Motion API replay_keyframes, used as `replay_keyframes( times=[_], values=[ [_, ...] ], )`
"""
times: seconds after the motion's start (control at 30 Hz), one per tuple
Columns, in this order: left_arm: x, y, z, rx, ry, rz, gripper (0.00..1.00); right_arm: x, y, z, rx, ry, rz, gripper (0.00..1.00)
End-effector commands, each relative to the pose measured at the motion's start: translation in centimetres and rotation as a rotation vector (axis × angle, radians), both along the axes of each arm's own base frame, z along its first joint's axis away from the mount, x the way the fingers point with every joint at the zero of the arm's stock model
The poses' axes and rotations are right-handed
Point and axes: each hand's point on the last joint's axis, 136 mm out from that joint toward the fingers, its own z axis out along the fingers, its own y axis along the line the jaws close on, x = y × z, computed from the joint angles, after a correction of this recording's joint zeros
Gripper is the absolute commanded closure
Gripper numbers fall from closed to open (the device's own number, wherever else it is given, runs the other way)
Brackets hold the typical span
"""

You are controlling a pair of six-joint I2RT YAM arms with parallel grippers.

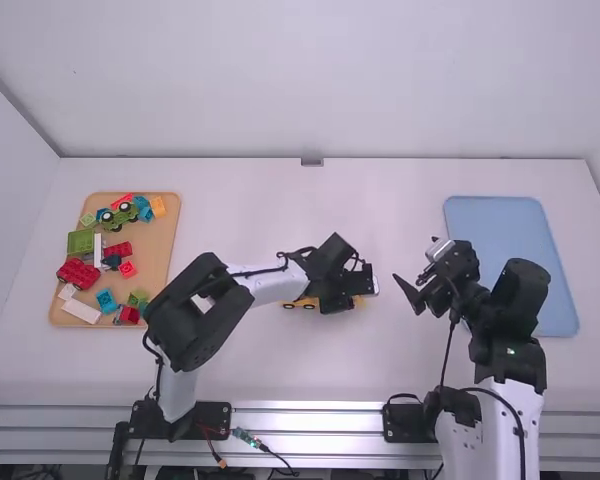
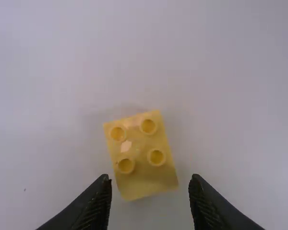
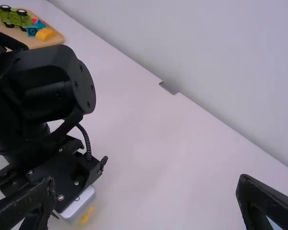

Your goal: Assemble lego blocks to make yellow taxi

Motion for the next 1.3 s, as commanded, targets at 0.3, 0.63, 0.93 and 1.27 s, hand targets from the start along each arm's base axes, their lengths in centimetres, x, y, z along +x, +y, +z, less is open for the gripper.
replay_keyframes(
  times=[0.3,0.63,0.93,1.27],
  values=[
    [1.1,1.6,0.8,0.081,-0.017,0.054,0.01,-0.8,0.4,0.3,0.003,-0.015,0.009,0.01],
    [2.7,6.5,17.3,-0.171,-0.194,0.04,0.01,3.0,0.0,-0.3,0.026,0.053,-0.044,0.01],
    [3.3,13.5,23.0,-0.288,-0.31,0.182,0.01,5.7,1.9,-3.8,-0.374,0.236,0.029,0.01],
    [3.6,16.9,22.4,-0.159,-0.362,0.294,0.01,6.4,5.1,-11.5,-0.965,0.4,0.479,0.01]
  ],
)
